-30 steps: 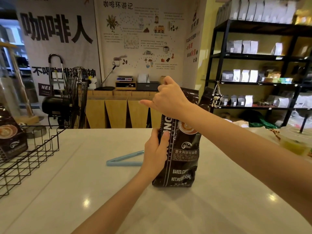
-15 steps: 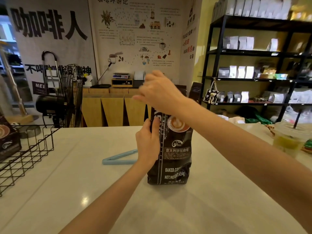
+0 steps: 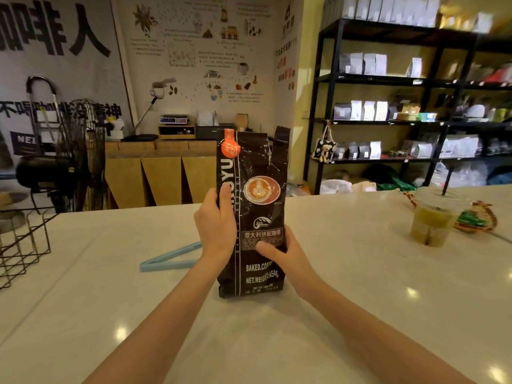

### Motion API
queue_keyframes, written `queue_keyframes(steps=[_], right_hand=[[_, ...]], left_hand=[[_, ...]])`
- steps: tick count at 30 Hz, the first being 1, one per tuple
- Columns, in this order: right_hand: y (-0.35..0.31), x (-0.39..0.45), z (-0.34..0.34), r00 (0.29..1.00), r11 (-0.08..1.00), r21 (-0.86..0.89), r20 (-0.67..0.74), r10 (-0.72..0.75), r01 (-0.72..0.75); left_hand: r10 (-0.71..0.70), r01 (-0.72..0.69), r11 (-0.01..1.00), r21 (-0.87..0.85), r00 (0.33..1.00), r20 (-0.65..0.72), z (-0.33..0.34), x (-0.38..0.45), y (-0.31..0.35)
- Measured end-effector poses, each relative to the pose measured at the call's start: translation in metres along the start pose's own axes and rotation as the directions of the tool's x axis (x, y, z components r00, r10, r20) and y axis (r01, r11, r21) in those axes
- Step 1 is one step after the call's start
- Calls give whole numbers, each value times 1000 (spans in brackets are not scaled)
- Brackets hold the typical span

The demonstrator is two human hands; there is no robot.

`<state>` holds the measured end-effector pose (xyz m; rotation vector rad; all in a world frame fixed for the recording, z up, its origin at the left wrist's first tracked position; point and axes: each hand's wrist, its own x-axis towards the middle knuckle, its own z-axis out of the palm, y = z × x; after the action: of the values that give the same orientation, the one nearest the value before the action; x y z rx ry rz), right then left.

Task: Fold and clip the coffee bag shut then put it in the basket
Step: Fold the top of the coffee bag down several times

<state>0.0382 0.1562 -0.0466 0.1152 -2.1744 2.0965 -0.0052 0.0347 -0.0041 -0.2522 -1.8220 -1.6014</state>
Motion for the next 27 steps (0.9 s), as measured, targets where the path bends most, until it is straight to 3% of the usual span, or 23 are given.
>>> queue_keyframes(steps=[4,5,7,9,11,13,14,15,16,18,21,24,27], right_hand=[[1,5,-3,997,998,-27,-40,-59,58],[3,5,-3,996,996,-45,-49,-79,77],[8,6,-2,993,993,-71,-61,-100,96],[10,5,0,992,990,-83,-51,-114,109],[10,6,1,990,986,-105,-50,-135,129],[9,6,1,986,981,-125,-46,-157,151],[9,6,1,986,979,-126,-40,-164,158],[9,5,1,985,978,-129,-31,-171,165],[9,4,1,984,976,-135,-22,-175,171],[7,1,0,982,973,-142,-4,-187,184],[5,-1,0,978,966,-154,15,-208,208],[4,-1,1,969,953,-175,19,-246,246],[2,-2,5,958,940,-188,10,-287,283]], left_hand=[[-37,39,999,-28,997,61,-4,-4,8],[17,-17,1000,7,999,50,-4,-5,11],[311,-304,928,218,950,-1,-5,-3,18],[670,-646,657,389,737,94,0,1,33],[849,-882,310,356,425,313,13,7,53],[817,-965,0,261,150,556,29,11,67],[748,-968,-118,220,59,661,36,15,70],[675,-961,-198,195,11,738,41,20,72],[595,-951,-253,177,-8,804,44,26,72],[446,-930,-318,186,27,895,47,35,76],[334,-936,-308,172,63,940,53,42,73],[419,-905,-358,230,65,906,52,45,71],[487,-907,-284,312,144,861,50,54,66]])
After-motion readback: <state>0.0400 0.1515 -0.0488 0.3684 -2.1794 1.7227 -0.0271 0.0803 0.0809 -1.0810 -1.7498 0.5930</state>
